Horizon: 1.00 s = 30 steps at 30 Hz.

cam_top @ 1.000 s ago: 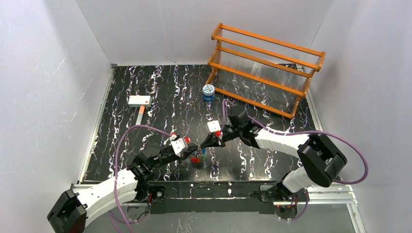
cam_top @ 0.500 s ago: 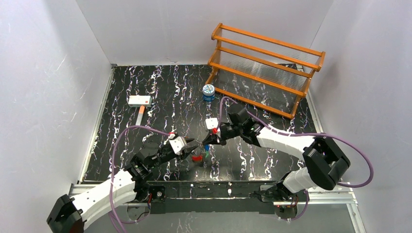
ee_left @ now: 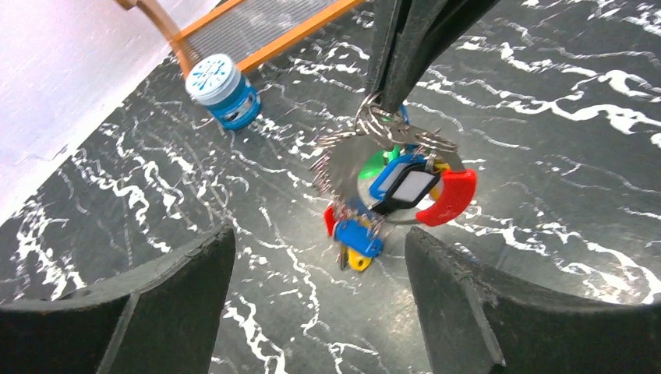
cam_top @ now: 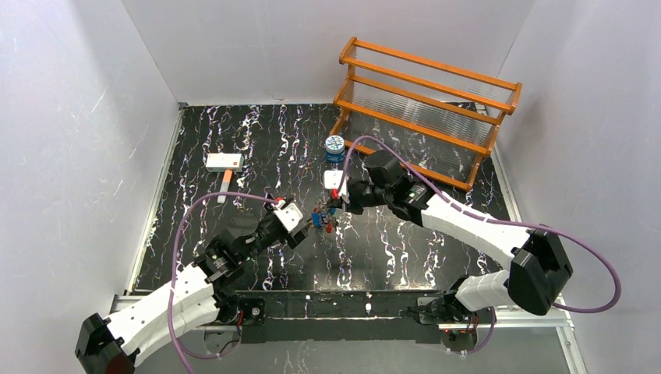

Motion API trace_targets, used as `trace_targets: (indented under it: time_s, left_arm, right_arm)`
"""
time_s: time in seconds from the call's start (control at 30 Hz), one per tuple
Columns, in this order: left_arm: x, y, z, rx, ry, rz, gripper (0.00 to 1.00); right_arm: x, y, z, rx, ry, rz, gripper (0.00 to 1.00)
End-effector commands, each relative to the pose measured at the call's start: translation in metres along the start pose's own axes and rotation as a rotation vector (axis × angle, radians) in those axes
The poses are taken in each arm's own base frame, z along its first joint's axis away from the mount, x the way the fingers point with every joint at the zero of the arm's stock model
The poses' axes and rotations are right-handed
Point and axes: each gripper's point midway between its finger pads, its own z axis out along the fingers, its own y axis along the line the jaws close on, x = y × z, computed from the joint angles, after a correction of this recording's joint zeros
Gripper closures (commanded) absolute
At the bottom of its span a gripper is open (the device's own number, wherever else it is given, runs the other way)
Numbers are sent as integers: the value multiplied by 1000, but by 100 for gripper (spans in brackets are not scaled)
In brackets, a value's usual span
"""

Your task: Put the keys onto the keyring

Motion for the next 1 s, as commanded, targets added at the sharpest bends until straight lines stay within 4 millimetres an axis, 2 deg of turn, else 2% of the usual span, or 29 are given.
trace_targets:
  time_s: [0.0,0.1,0.2,0.23,0.3,0.33,0.47,0.63,0.83,0.97]
  left_arm:
    - [2,17,-4,-55,92,61,20]
    - [-1,12,-4,-25,72,81,20]
    - [-8,-3,-3,55,2,103,24]
    - [-10,-9,-2,86,-24,108,27]
    - [-15,-23,-3,161,-78,132,41]
    - [-15,-30,-3,199,-93,140,45]
    - [-14,-40,-2,236,-110,103,49]
    - [-9,-43,1,236,-86,33,54]
    - [-3,-51,5,277,-73,15,75]
    - [-1,-59,4,329,-71,47,75]
  right_arm:
    - [5,-14,2,48,135,-18,99]
    - [14,-9,6,19,191,-4,99]
    - [17,6,14,-60,167,21,99]
    - [18,13,17,-95,153,35,99]
    - [18,26,23,-158,121,72,99]
    - [16,32,26,-186,99,91,99]
    - [12,45,36,-243,10,150,99]
    - [11,54,43,-283,-32,194,99]
    - [13,56,44,-295,-28,202,99]
    - [12,55,43,-294,-31,196,99]
